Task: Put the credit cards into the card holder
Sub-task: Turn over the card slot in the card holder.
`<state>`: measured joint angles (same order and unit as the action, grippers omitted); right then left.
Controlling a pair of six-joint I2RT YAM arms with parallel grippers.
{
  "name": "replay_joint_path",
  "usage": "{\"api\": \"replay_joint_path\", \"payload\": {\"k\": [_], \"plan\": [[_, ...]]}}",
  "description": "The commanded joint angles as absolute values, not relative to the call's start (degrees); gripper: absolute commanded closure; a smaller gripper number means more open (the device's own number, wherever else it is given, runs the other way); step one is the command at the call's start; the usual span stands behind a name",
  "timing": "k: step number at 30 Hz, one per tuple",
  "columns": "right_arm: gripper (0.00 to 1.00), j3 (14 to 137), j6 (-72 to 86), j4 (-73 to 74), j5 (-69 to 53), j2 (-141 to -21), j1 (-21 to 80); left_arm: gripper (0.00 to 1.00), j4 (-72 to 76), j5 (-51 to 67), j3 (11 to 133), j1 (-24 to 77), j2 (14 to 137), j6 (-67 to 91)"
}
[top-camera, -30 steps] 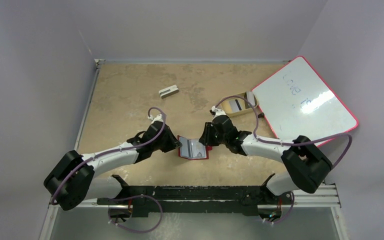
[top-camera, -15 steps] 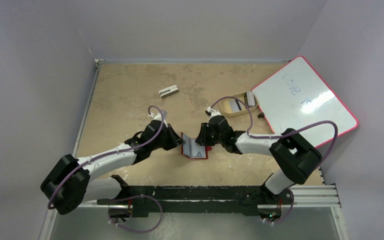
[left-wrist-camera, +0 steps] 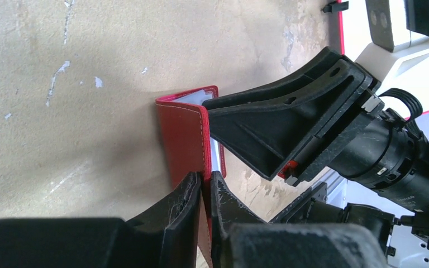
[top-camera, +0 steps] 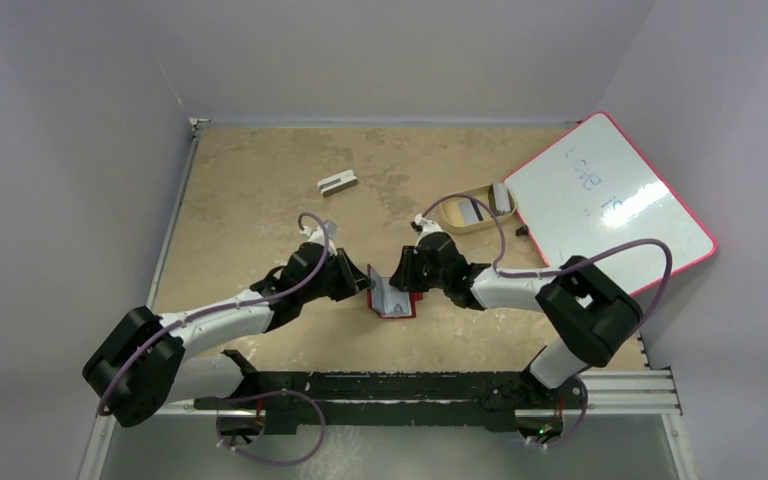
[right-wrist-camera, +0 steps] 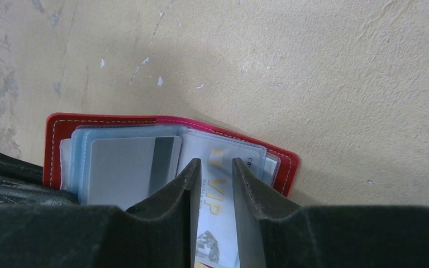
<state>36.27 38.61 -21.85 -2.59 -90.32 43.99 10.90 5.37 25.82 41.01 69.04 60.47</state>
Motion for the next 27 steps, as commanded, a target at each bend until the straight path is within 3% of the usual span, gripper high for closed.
{"api": "replay_joint_path", "payload": {"k": [1,4,8,13,19,27], "plan": [[0.7,35.2,39.1,-22.0,-3.2,-91.0,44.4,0.88,17.9,6.9,26.0,41.2,68.9,61.1],[0.7,35.2,39.2,-22.0,-3.3,-91.0,44.4,0.82,18.2,6.6,25.4,41.1,68.8,61.3],[0.7,34.9,39.2,-22.1,-3.3,-90.7,44.4,0.99,18.8,5.6,24.5,41.2,68.4,61.6],[0.7,34.6,39.2,-22.4,-3.3,-90.6,44.4,1.0,15.6,3.8,25.3,41.2,69.2,60.8],[0.7,34.9,39.1,-22.4,-3.6,-90.4,44.4,0.8,12.4,2.8,26.4,41.2,69.8,59.8],[0.7,34.8,39.1,-22.3,-3.6,-90.5,44.3,0.7,12.9,3.3,26.5,41.2,71.6,60.3]]}}
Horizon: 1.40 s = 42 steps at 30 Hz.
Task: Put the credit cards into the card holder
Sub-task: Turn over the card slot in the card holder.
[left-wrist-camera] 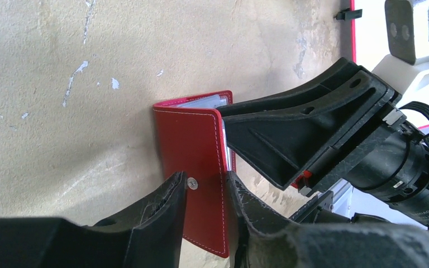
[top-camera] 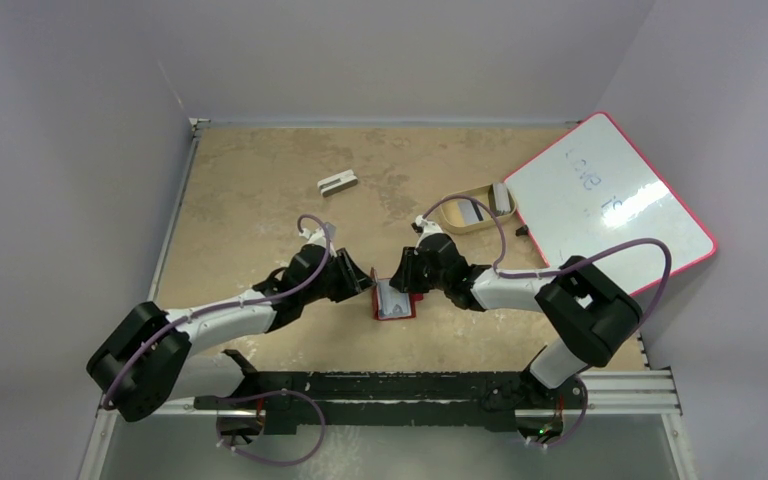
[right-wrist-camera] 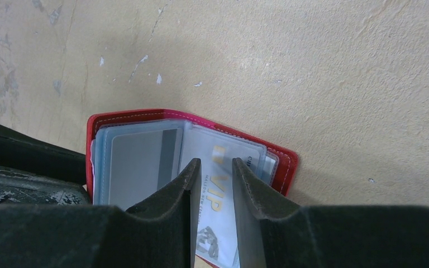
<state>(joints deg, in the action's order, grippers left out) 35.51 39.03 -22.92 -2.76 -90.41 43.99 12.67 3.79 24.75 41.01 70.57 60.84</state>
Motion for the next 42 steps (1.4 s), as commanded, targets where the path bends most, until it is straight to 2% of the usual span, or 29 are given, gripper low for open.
{"api": "replay_joint_path", "payload": {"k": [1,12,22,27,36,42], "plan": [[0.7,34.8,39.1,-22.3,-3.5,-90.5,44.3,0.69,13.1,3.4,26.5,41.2,71.6,60.3],[0.7,34.7,39.0,-22.3,-3.6,-90.7,44.3,0.63,14.3,2.9,24.8,41.2,68.7,61.2],[0.7,35.0,38.7,-21.8,-3.6,-90.7,44.3,0.63,14.0,3.1,24.9,41.2,69.0,61.0],[0.7,34.8,39.1,-21.9,-3.9,-90.8,44.4,0.71,14.6,2.8,24.8,41.2,70.0,61.3],[0.7,35.1,39.1,-21.3,-3.7,-90.0,44.4,1.0,14.7,2.3,25.0,41.2,70.7,60.4],[0.7,35.9,38.6,-22.4,-4.7,-90.9,44.4,1.0,15.0,3.0,25.1,41.2,67.9,60.1]]}}
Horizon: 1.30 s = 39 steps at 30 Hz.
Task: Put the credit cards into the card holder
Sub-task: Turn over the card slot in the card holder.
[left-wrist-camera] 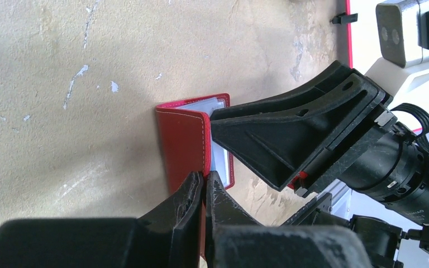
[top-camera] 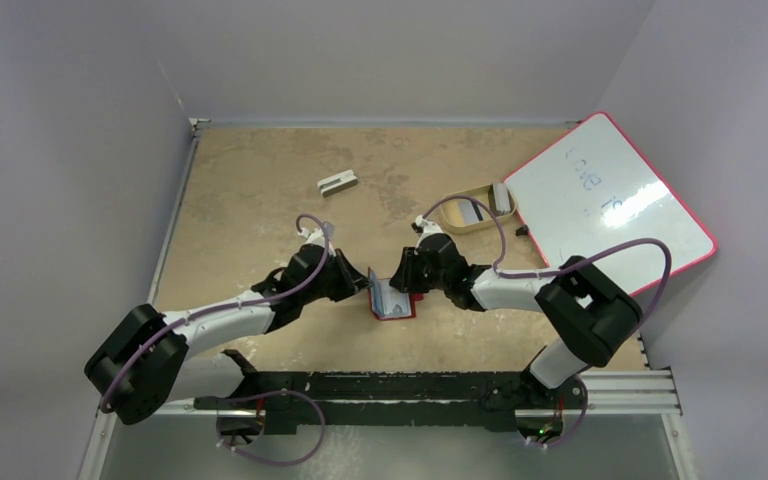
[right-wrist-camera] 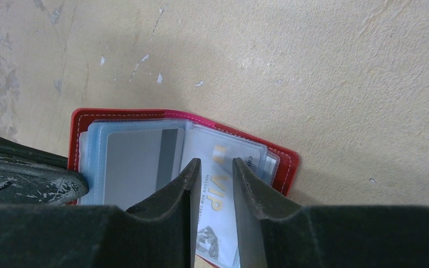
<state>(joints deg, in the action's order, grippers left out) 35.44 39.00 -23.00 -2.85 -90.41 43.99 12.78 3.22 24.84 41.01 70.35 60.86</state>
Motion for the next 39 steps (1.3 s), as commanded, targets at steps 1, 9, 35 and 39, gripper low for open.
{"api": "replay_joint_path", "payload": {"k": [1,9,35,39], "plan": [[0.69,36.3,38.4,-22.2,-4.7,-90.9,44.4,1.0,14.4,2.8,25.5,41.1,67.6,59.9],[0.61,39.7,36.3,-16.6,-3.4,-85.1,44.4,1.0,-2.7,-4.5,33.6,41.2,67.6,54.4],[0.42,63.0,9.0,4.7,22.7,-77.9,25.7,1.0,-23.4,-10.3,55.3,48.1,85.2,53.2],[0.41,64.4,6.7,6.6,25.8,-80.3,23.7,1.0,-17.2,-7.1,50.8,47.7,82.2,55.2]]}}
